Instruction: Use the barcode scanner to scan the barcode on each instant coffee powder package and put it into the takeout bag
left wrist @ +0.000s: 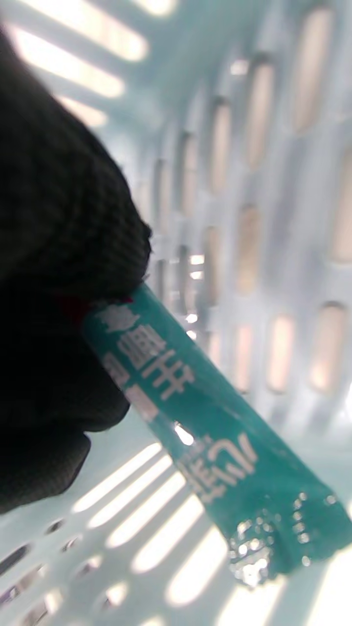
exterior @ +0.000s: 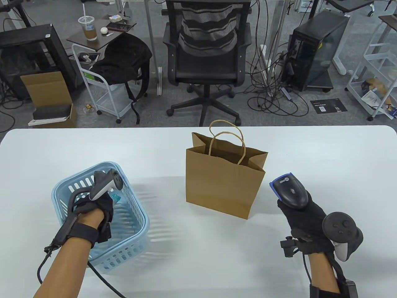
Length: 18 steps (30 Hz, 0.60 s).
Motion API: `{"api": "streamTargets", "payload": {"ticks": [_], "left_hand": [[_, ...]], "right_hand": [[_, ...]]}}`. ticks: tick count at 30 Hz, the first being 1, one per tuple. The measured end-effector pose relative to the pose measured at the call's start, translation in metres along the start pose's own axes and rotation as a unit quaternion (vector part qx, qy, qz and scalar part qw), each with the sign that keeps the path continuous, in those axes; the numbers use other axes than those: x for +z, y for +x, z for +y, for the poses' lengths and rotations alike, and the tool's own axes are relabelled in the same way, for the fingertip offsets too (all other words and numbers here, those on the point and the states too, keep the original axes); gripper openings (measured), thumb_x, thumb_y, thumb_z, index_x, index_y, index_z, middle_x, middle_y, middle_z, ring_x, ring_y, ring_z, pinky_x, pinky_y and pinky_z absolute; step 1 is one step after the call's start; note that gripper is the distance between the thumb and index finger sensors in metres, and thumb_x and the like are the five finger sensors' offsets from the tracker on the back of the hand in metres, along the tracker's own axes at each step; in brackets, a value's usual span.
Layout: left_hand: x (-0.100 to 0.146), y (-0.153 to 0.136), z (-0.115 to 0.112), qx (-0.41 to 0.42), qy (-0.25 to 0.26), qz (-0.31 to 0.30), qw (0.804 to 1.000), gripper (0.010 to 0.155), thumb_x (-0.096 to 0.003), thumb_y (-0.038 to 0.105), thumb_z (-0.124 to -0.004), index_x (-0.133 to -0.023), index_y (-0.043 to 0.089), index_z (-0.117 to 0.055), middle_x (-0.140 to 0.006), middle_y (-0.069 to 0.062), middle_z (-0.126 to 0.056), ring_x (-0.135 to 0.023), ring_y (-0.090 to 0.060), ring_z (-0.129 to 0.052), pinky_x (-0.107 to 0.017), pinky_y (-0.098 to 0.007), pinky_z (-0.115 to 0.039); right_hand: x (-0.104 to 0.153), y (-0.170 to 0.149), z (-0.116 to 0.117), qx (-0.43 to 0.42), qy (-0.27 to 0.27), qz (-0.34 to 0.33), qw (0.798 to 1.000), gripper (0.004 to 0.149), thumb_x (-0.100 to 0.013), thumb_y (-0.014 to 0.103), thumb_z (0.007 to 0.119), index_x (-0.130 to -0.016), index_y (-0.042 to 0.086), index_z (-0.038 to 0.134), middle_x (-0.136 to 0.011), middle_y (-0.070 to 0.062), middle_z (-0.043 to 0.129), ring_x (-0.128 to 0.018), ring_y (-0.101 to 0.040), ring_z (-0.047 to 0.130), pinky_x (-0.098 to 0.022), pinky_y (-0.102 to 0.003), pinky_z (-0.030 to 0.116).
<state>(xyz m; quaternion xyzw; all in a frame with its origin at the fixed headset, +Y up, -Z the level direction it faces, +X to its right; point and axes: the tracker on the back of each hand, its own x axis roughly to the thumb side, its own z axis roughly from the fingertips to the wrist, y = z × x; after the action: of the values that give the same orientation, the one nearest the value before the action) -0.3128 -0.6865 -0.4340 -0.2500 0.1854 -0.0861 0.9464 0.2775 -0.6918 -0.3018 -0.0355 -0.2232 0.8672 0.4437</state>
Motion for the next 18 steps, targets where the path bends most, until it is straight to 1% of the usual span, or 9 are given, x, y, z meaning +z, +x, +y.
{"api": "streamTargets", "payload": {"ticks": [1, 4, 8, 10, 12, 13, 14, 16, 18], "left_hand": [[0.003, -0.003, 0.007, 0.012, 0.012, 0.002, 1.000, 0.050, -0.0396, 0.040, -0.090, -0.083, 0.016, -0.083, -0.106, -0.001, -0.068, -0.099, -0.034, -0.084, -0.079, -0.051, -0.069], [0.011, -0.013, 0.026, 0.092, 0.044, 0.000, 0.995, 0.050, -0.0393, 0.040, -0.090, -0.083, 0.015, -0.084, -0.105, -0.002, -0.070, -0.099, -0.036, -0.085, -0.078, -0.051, -0.069], [0.031, -0.029, 0.051, 0.186, 0.116, -0.011, 0.976, 0.050, -0.0400, 0.039, -0.090, -0.083, 0.015, -0.083, -0.105, -0.003, -0.069, -0.097, -0.035, -0.087, -0.076, -0.051, -0.071], [0.042, -0.037, 0.064, 0.229, 0.152, -0.024, 0.961, 0.050, -0.0395, 0.039, -0.089, -0.083, 0.016, -0.083, -0.105, -0.002, -0.069, -0.095, -0.034, -0.090, -0.075, -0.050, -0.073], [0.059, -0.045, 0.077, 0.300, 0.185, -0.072, 0.933, 0.050, -0.0394, 0.038, -0.089, -0.084, 0.016, -0.082, -0.105, -0.002, -0.069, -0.094, -0.034, -0.090, -0.075, -0.050, -0.074], [0.066, -0.047, 0.081, 0.319, 0.196, -0.089, 0.923, 0.050, -0.0397, 0.038, -0.088, -0.084, 0.017, -0.081, -0.105, -0.002, -0.068, -0.094, -0.033, -0.089, -0.075, -0.050, -0.073], [0.075, -0.049, 0.086, 0.342, 0.214, -0.118, 0.907, 0.050, -0.0396, 0.038, -0.087, -0.085, 0.017, -0.081, -0.106, -0.001, -0.067, -0.094, -0.032, -0.089, -0.075, -0.050, -0.073], [0.090, -0.051, 0.092, 0.367, 0.235, -0.154, 0.887, 0.050, -0.0392, 0.038, -0.085, -0.085, 0.019, -0.080, -0.105, 0.000, -0.067, -0.093, -0.031, -0.090, -0.074, -0.050, -0.073], [0.108, -0.052, 0.099, 0.393, 0.263, -0.198, 0.859, 0.050, -0.0386, 0.040, -0.085, -0.084, 0.019, -0.081, -0.104, 0.000, -0.069, -0.091, -0.031, -0.092, -0.072, -0.050, -0.075]], "right_hand": [[0.000, 0.000, 0.000, 0.000, 0.000, -0.001, 1.000, 0.057, -0.045, 0.055, 0.095, -0.089, 0.022, 0.080, -0.062, 0.002, 0.105, -0.044, -0.018, 0.108, -0.043, -0.041, 0.089], [0.001, 0.002, 0.000, -0.003, -0.001, -0.004, 1.000, 0.057, -0.045, 0.055, 0.095, -0.089, 0.022, 0.079, -0.062, 0.002, 0.105, -0.044, -0.018, 0.108, -0.043, -0.041, 0.089], [0.000, 0.001, 0.000, -0.006, 0.000, -0.004, 1.000, 0.057, -0.045, 0.055, 0.095, -0.089, 0.022, 0.079, -0.062, 0.002, 0.105, -0.044, -0.018, 0.108, -0.043, -0.041, 0.089], [0.001, 0.001, 0.000, -0.008, 0.000, -0.005, 1.000, 0.057, -0.045, 0.055, 0.095, -0.089, 0.022, 0.080, -0.062, 0.002, 0.105, -0.044, -0.019, 0.108, -0.043, -0.041, 0.089], [0.001, 0.002, 0.001, -0.009, 0.000, -0.007, 1.000, 0.057, -0.045, 0.055, 0.095, -0.089, 0.022, 0.080, -0.062, 0.002, 0.105, -0.044, -0.019, 0.108, -0.043, -0.041, 0.089], [0.001, 0.002, 0.001, -0.009, 0.000, -0.008, 1.000, 0.057, -0.045, 0.055, 0.095, -0.090, 0.022, 0.079, -0.062, 0.002, 0.105, -0.044, -0.018, 0.108, -0.043, -0.041, 0.089], [0.001, 0.003, 0.000, -0.010, 0.000, -0.009, 1.000, 0.057, -0.045, 0.055, 0.095, -0.089, 0.022, 0.079, -0.062, 0.002, 0.105, -0.044, -0.019, 0.108, -0.043, -0.041, 0.089], [0.001, 0.003, 0.000, -0.010, -0.001, -0.010, 1.000, 0.057, -0.045, 0.055, 0.095, -0.089, 0.022, 0.079, -0.062, 0.002, 0.105, -0.044, -0.019, 0.108, -0.043, -0.041, 0.089], [0.001, 0.003, 0.000, -0.010, -0.002, -0.010, 1.000, 0.057, -0.045, 0.055, 0.095, -0.089, 0.022, 0.079, -0.062, 0.002, 0.105, -0.044, -0.018, 0.108, -0.043, -0.041, 0.089]]}}
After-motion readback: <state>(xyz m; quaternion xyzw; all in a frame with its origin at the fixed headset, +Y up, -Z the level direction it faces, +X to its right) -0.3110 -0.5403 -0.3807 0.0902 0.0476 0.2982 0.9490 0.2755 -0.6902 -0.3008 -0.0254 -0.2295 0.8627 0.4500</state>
